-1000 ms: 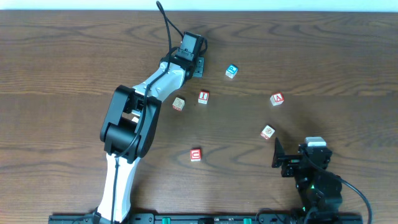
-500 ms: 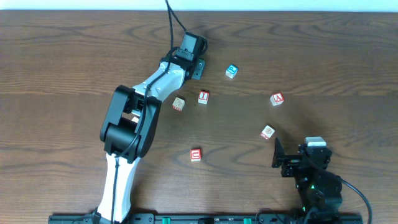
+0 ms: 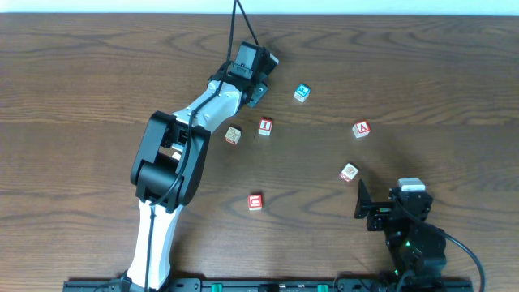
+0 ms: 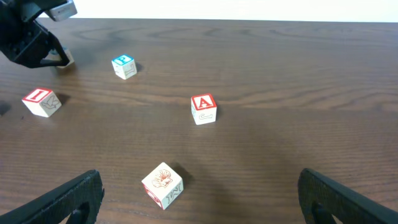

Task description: Spell out Ai2

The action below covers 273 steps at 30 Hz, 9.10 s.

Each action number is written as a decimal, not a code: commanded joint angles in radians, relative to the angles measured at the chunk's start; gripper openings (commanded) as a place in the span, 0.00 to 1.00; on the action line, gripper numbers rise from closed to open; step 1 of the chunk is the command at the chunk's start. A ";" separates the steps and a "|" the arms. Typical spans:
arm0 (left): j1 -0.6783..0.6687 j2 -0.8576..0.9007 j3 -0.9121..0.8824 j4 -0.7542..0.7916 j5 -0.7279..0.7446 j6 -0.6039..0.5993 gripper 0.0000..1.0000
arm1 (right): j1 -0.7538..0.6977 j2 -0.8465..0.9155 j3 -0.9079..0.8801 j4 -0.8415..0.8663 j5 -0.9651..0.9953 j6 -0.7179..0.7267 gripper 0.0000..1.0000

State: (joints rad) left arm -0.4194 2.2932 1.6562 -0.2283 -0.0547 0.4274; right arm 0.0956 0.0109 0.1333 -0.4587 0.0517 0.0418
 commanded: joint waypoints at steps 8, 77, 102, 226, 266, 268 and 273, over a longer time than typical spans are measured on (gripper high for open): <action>0.007 0.006 0.014 0.000 0.001 0.233 0.44 | -0.018 -0.005 -0.003 0.000 -0.004 0.013 0.99; -0.008 -0.030 0.016 -0.053 0.074 0.361 0.18 | -0.018 -0.005 -0.003 0.000 -0.004 0.013 0.99; -0.020 -0.343 0.016 -0.525 0.631 0.363 0.18 | -0.018 -0.005 -0.003 0.000 -0.004 0.013 0.99; -0.080 -0.076 0.014 -0.405 0.439 0.518 0.40 | -0.018 -0.005 -0.003 0.000 -0.004 0.013 0.99; -0.079 -0.785 0.016 -0.895 0.033 0.439 0.95 | -0.018 -0.005 -0.003 0.000 -0.004 0.013 0.99; -0.079 -0.808 0.016 -0.953 0.001 0.427 0.95 | -0.018 -0.005 -0.003 0.000 -0.004 0.013 0.99; -0.078 -0.883 0.016 -0.987 -0.005 0.376 0.95 | -0.018 -0.005 -0.003 -0.001 -0.004 0.013 0.99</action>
State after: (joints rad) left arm -0.4992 1.4559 1.6707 -1.2060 -0.0277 0.8471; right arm 0.0956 0.0109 0.1333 -0.4587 0.0517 0.0422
